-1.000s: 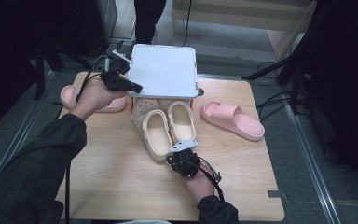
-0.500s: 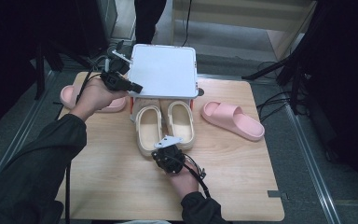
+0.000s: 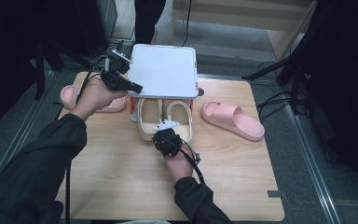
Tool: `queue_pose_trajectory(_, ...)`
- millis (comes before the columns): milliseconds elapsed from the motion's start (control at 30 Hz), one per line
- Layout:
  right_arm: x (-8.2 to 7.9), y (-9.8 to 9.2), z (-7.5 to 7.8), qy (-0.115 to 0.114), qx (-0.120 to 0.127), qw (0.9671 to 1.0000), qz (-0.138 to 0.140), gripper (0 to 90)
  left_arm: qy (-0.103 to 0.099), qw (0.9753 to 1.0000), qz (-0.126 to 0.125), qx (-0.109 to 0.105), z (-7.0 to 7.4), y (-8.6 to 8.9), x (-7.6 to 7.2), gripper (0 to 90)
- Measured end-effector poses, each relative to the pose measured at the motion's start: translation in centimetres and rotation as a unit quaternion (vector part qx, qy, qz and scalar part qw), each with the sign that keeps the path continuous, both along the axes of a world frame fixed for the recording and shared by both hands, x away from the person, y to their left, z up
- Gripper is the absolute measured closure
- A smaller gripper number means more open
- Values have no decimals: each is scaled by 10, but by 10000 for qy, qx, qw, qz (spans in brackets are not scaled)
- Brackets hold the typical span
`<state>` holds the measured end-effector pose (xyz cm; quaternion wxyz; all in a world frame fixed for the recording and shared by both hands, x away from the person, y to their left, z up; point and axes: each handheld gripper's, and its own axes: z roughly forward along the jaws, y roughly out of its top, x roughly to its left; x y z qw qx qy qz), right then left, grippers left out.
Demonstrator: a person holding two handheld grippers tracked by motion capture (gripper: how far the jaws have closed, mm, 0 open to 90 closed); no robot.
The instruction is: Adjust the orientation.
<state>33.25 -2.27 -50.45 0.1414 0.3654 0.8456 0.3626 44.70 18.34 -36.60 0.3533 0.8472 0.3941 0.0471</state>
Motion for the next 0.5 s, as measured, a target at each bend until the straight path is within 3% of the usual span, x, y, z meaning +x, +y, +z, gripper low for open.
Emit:
queue_pose_trajectory(67,7,2,1,15,112,9999,-55,900,-15,10000,7,17,0,0,0,893)
queue_pose_trajectory(200,19,11,1,-63,-77,9999,-110,900,-17,10000,16,8,0,-1,-1,893)
queue_pose_trajectory(500,49,22,1,52,210,9986,-491,900,-16,10000,-1,-30,-1,1,0,893)
